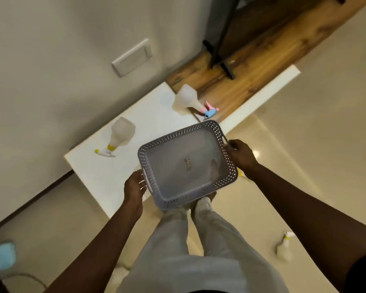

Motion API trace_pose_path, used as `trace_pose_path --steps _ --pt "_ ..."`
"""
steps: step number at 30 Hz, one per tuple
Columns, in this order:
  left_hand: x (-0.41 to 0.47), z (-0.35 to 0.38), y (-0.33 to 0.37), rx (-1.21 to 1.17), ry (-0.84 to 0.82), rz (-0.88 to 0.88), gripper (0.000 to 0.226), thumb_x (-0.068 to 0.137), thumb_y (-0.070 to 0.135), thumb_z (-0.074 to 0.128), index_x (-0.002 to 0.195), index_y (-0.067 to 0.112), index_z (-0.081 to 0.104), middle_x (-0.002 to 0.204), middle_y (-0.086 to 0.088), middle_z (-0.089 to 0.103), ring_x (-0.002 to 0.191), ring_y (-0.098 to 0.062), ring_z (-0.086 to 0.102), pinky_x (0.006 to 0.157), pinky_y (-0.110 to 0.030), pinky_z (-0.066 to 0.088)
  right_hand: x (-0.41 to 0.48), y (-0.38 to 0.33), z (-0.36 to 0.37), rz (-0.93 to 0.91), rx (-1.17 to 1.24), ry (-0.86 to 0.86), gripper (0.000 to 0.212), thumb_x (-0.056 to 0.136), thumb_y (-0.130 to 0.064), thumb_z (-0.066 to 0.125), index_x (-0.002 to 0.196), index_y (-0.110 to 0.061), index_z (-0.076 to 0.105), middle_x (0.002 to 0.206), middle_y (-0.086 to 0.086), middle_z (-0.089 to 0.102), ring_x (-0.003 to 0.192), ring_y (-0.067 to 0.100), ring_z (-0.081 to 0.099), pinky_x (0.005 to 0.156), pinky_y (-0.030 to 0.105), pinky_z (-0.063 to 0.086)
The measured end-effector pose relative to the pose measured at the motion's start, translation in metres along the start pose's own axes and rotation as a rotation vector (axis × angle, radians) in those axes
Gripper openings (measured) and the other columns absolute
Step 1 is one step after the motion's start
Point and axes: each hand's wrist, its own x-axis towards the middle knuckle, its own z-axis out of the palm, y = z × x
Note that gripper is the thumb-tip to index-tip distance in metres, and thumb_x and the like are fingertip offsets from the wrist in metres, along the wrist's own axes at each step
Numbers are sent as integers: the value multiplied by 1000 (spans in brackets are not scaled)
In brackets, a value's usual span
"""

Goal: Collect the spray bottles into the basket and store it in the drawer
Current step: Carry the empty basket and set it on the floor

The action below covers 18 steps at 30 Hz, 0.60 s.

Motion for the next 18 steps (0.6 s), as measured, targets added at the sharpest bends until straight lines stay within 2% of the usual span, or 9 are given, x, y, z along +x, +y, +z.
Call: trace_pose_path --steps 2,5,7,11,13,15,18 --pt "-4 17 5 66 -53 42 25 102 21 48 90 23 69 94 1 68 85 -16 61 82 -31 46 -19 31 -14 49 82 63 32 100 -44 60 117 -19 68 113 -2 72 105 25 66 94 41 54" --pt "-14 47 6 160 -130 90 25 101 19 48 89 22 70 91 1 69 84 -16 62 83 -32 47 -45 81 -28 117 196 141 24 101 -41 62 117 -23 66 107 -9 67 104 22 64 84 33 45" --pt "-24 71 0 242 -175 115 25 99 19 49 86 22 71 85 3 71 82 -16 63 83 -31 49 -63 115 -37 175 271 193 24 101 -39 62 117 -23 66 103 -13 66 103 21 64 83 32 43" --pt "-44 116 -25 408 -255 162 33 98 21 51 76 26 76 73 11 75 78 -14 67 78 -28 52 -93 184 -47 281 388 275 27 100 -36 64 122 -21 66 112 -7 67 105 21 63 89 36 46" --pt "-57 141 -46 493 -306 196 36 92 26 52 67 28 78 71 13 76 69 -6 70 72 -24 53 -106 222 -49 324 448 308 30 100 -38 64 125 -21 64 113 -9 65 104 19 63 88 34 45" --pt "-64 163 -69 549 -333 204 32 86 30 54 66 30 79 72 13 77 62 0 71 64 -20 54 -115 260 -45 374 502 336 30 100 -40 65 125 -24 62 112 -10 64 101 16 62 87 33 45" --pt "-59 195 -118 640 -344 202 32 88 31 55 69 33 81 74 11 78 62 -1 71 54 -17 55 -125 324 -32 465 581 384 25 97 -42 68 117 -29 59 105 -15 64 91 5 63 79 31 46"
